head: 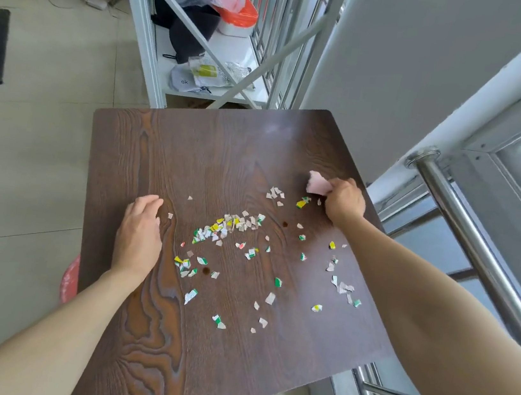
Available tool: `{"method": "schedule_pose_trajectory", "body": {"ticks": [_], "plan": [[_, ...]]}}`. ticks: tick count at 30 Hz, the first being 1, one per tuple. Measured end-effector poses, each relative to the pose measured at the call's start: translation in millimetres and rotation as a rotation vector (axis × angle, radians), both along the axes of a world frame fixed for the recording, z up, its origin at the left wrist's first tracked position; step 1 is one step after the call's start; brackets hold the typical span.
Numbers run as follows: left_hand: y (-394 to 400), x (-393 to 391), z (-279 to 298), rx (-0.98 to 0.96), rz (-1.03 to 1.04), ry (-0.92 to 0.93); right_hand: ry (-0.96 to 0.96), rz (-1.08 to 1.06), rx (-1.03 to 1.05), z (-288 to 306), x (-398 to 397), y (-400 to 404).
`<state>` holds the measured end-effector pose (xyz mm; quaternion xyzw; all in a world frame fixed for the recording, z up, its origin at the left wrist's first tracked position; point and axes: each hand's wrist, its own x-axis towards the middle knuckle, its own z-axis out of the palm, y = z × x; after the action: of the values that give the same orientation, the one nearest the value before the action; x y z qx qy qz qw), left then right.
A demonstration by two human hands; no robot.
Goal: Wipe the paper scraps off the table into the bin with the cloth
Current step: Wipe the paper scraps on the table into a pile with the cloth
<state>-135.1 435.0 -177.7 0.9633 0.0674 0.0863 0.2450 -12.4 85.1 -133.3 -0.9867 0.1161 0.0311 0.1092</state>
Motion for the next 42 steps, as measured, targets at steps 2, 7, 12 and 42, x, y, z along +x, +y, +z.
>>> {"method": "schedule_pose_trajectory", "body": {"ticks": [2, 7, 12, 42], "plan": [[-0.2, -2.1, 0.5, 0.010, 0.028, 0.014, -0.003, -0.031, 0.021, -10.9, -10.0, 9.6], [2.0, -14.7, 1.5, 0.063, 0.100, 0.036, -0.022, -0.002, 0.084, -18.1, -30.6, 43.4], [-0.7, -21.2, 3.0, 0.076, 0.151, 0.057, -0.019, 0.088, 0.132, -16.0, -53.0, 88.7], [10.6, -58.6, 3.7, 0.030, 0.190, 0.107, 0.040, 0.511, 0.133, 3.4, -34.7, 119.7]]}}
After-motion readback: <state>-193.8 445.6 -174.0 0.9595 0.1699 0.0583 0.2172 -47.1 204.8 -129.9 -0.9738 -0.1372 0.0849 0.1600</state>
